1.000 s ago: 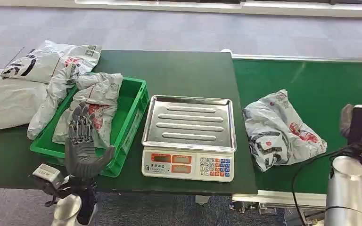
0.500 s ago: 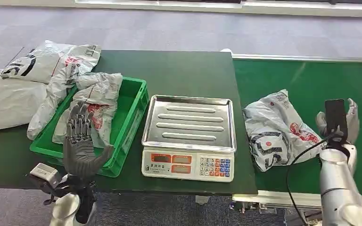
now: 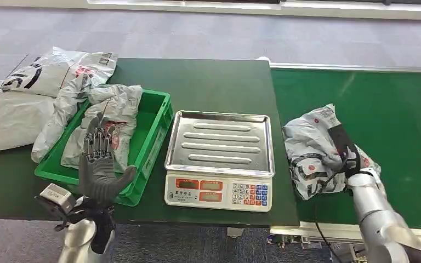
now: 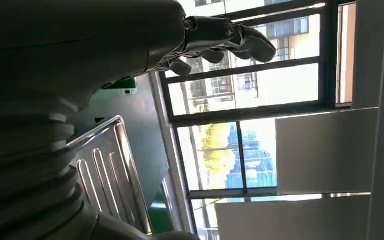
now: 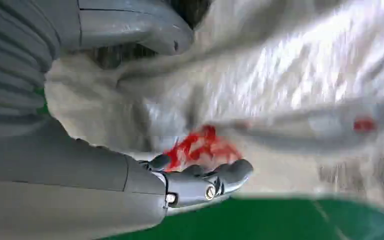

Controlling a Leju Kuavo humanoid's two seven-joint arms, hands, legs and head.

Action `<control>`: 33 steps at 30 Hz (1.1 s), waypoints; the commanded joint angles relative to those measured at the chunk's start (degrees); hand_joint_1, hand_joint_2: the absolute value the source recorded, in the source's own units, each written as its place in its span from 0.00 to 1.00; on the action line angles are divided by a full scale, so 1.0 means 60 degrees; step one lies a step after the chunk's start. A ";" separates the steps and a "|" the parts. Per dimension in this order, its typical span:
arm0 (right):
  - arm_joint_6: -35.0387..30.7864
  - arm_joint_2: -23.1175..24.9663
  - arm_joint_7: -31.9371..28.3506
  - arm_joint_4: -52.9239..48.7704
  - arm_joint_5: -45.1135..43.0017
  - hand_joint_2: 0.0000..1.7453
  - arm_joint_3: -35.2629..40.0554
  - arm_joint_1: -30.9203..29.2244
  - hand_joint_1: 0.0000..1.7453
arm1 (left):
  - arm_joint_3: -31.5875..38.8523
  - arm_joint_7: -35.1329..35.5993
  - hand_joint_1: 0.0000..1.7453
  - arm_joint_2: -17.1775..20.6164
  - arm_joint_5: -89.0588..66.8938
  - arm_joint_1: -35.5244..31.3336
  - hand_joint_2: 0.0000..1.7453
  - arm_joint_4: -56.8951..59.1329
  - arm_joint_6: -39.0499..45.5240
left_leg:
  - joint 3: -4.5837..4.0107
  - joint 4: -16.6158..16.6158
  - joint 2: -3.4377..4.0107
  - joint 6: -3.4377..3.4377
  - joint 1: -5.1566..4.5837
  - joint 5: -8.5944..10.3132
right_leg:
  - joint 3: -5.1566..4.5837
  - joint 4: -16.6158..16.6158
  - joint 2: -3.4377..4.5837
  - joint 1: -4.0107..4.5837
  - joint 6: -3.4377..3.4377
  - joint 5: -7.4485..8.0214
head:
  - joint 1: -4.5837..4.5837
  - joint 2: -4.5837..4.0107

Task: Moved the parcel from conveyor to table for the left to box.

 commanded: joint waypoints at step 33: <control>0.1560 0.0044 0.1244 0.1214 0.0866 1.00 0.0716 0.0260 1.00 | -0.0554 0.0158 0.00 -0.0018 -0.0054 -0.0914 1.00 0.1342 -0.0724 | 0.0055 -0.0045 -0.0020 -0.0004 0.0011 0.0015 | 0.0054 -0.0052 -0.0012 0.0012 -0.0019 0.0006 | 0.0000 0.0000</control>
